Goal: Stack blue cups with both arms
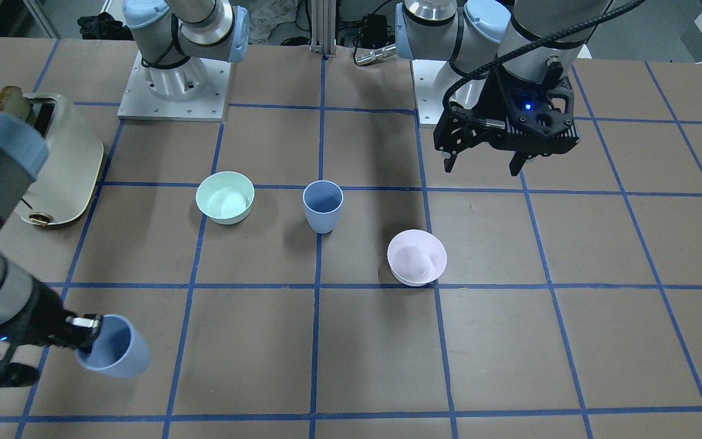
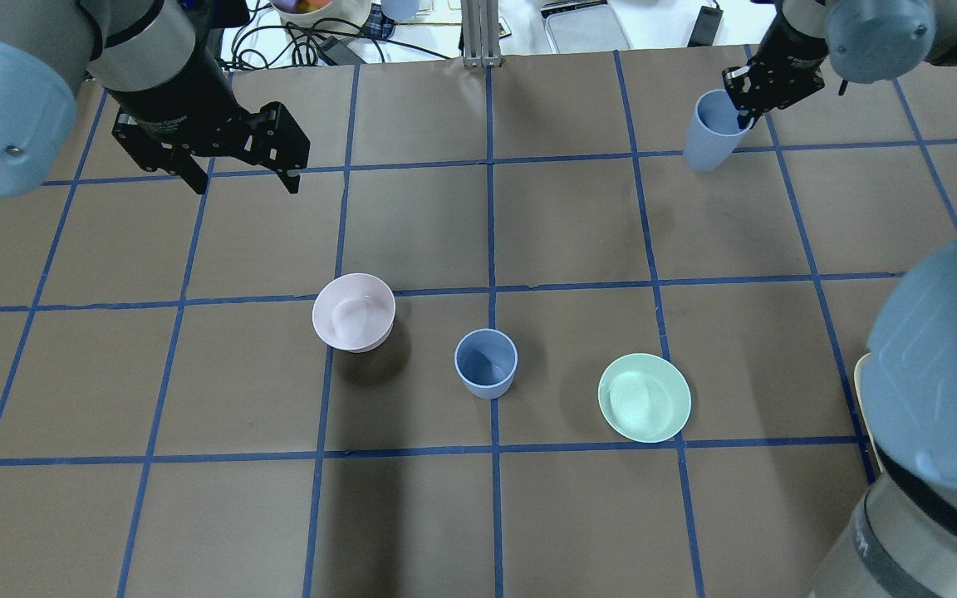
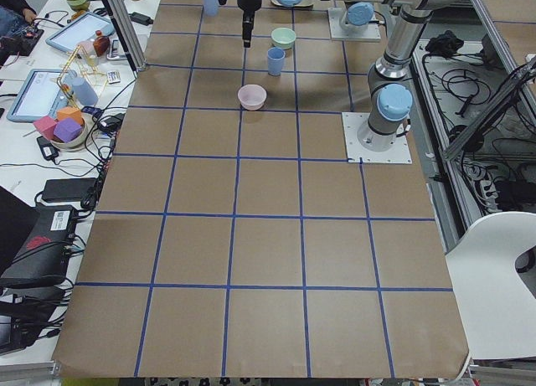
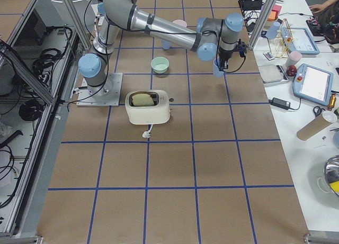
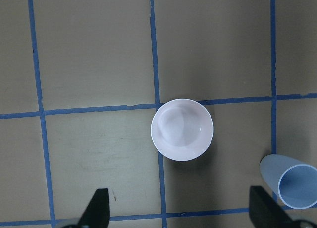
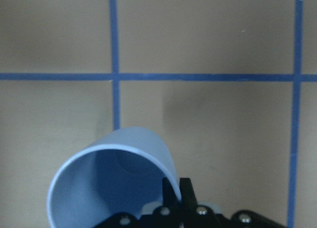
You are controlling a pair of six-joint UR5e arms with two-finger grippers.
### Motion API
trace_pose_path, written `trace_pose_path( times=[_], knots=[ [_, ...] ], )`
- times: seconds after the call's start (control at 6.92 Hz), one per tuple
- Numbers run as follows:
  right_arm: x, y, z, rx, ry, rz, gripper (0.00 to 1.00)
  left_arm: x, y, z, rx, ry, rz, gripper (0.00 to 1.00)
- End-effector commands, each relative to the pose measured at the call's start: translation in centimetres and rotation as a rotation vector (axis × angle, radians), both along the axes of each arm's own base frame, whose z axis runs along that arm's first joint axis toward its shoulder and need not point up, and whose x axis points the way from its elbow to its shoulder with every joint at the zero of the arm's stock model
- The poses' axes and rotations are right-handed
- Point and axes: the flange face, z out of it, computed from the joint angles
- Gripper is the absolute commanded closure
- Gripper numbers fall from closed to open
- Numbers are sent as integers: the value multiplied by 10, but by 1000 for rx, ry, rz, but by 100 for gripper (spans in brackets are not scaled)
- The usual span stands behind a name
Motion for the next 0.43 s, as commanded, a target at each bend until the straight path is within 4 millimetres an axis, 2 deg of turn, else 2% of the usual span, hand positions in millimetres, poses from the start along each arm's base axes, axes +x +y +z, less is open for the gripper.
trace_pose_path(
  times=[0.0, 0.14, 0.29],
  knots=[
    [125, 90, 31, 23, 1, -4, 95, 0, 0, 0, -1, 0, 0, 0],
    [164, 140, 43, 22, -4, -29, 95, 0, 0, 0, -1, 0, 0, 0],
    [195, 185, 43, 39, -6, -67, 95, 0, 0, 0, -1, 0, 0, 0]
  ],
)
